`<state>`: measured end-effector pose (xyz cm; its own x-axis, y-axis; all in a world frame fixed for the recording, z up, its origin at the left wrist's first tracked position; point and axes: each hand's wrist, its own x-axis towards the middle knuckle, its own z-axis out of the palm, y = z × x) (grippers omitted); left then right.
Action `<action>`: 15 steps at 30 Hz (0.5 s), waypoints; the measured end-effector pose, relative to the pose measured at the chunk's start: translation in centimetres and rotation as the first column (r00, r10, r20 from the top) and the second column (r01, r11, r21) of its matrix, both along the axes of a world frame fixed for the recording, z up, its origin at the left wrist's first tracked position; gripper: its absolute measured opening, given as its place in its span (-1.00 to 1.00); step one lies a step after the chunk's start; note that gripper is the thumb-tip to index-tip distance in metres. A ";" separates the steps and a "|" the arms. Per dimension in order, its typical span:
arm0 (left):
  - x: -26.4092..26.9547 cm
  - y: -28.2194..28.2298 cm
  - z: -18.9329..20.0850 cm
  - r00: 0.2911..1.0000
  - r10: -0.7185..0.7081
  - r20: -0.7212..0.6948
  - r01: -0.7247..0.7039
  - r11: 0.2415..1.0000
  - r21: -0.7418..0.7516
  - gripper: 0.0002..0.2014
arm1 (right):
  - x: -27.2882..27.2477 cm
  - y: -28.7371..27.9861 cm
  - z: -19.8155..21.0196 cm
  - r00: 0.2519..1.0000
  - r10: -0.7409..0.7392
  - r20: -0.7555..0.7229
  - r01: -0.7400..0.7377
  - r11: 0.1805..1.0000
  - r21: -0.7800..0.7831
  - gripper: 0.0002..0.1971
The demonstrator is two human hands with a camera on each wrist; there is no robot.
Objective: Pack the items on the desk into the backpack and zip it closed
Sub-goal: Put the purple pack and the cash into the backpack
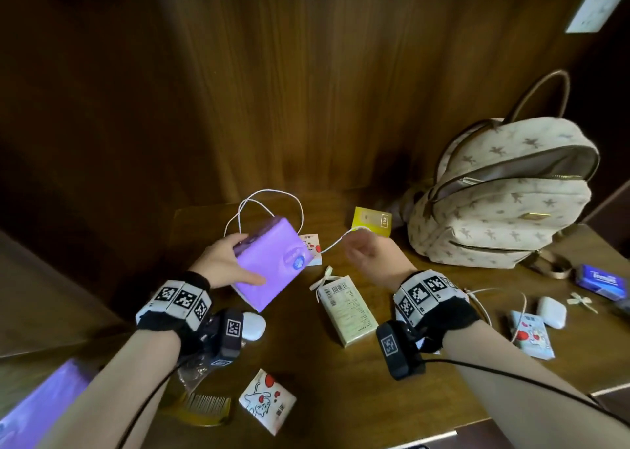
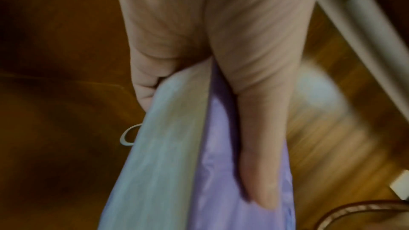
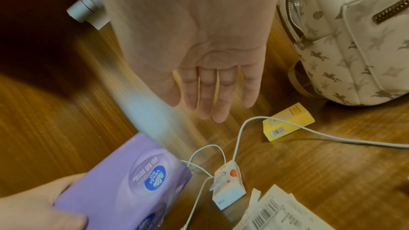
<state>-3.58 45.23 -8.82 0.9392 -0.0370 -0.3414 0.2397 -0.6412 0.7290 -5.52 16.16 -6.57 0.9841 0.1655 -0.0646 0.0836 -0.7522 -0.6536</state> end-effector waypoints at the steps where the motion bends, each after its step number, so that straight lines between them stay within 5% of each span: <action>1: 0.1 -0.6 1.0 0.999 -0.034 0.028 0.036 0.998 -0.048 0.05 | 0.0 -0.1 0.4 1.000 -0.004 0.012 0.004 1.000 0.013 -0.68; 11: 1.1 -10.1 8.2 0.917 -0.223 0.331 0.295 0.938 -0.183 -0.10 | 1.1 -4.6 4.1 0.984 0.037 0.171 -0.074 0.974 0.215 -0.24; 15: 1.7 -14.6 10.6 0.881 -0.247 0.403 0.354 0.910 -0.216 -0.14 | 0.9 -8.5 6.3 0.969 0.023 0.244 -0.126 0.900 0.417 -0.36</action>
